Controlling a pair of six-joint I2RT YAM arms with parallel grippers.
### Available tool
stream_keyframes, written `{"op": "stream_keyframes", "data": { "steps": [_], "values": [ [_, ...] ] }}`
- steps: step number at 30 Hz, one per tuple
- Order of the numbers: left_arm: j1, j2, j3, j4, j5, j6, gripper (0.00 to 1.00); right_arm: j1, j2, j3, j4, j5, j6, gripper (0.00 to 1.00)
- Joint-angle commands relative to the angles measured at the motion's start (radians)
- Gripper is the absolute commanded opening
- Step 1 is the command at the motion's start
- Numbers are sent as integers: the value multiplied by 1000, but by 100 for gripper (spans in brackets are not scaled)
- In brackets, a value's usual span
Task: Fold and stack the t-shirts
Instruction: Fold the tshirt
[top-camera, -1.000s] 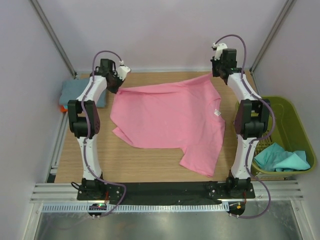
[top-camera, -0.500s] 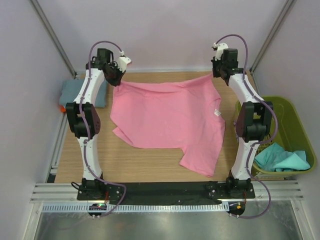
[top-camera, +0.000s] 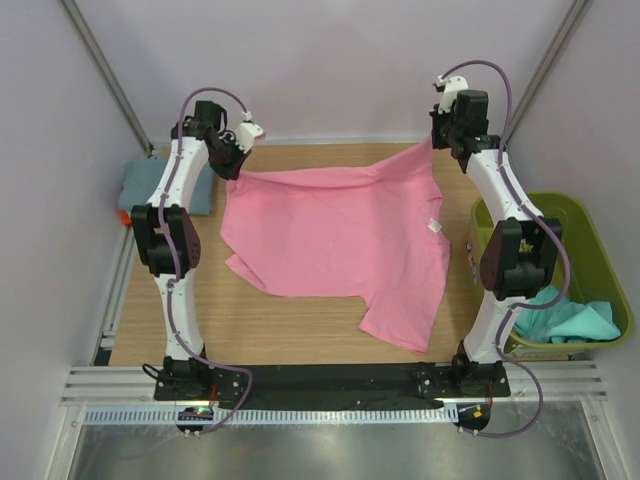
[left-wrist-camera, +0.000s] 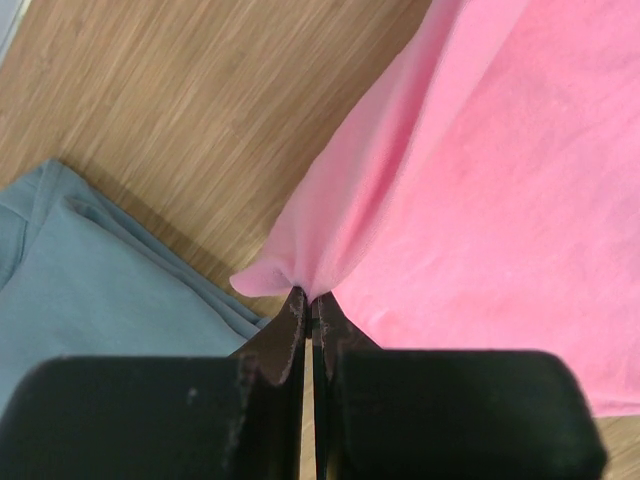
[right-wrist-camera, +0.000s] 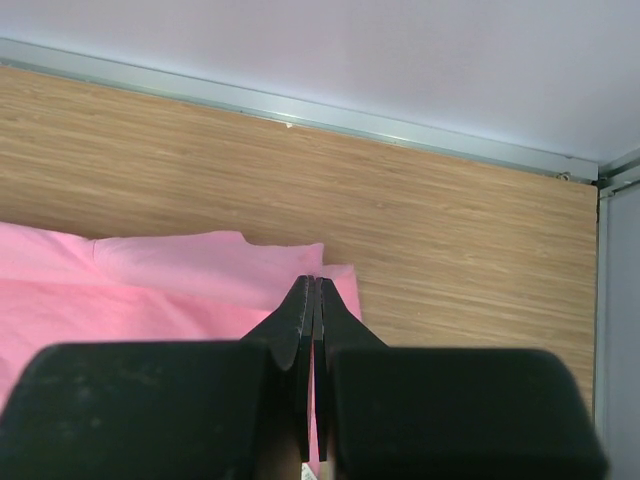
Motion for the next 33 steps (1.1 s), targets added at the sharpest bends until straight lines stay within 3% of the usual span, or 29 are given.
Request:
{"op": "stream_keyframes", "data": {
  "steps": [1, 21, 33],
  "values": [
    [6, -32, 0, -45, 13, 40, 0, 6, -83, -41, 14, -3, 15, 1],
    [20, -133, -138, -145, 9, 112, 0, 6, -287, -244, -65, -14, 79, 1],
    [23, -75, -152, -195, -24, 137, 0, 12, -350, -416, -63, -77, 146, 1]
  ]
}}
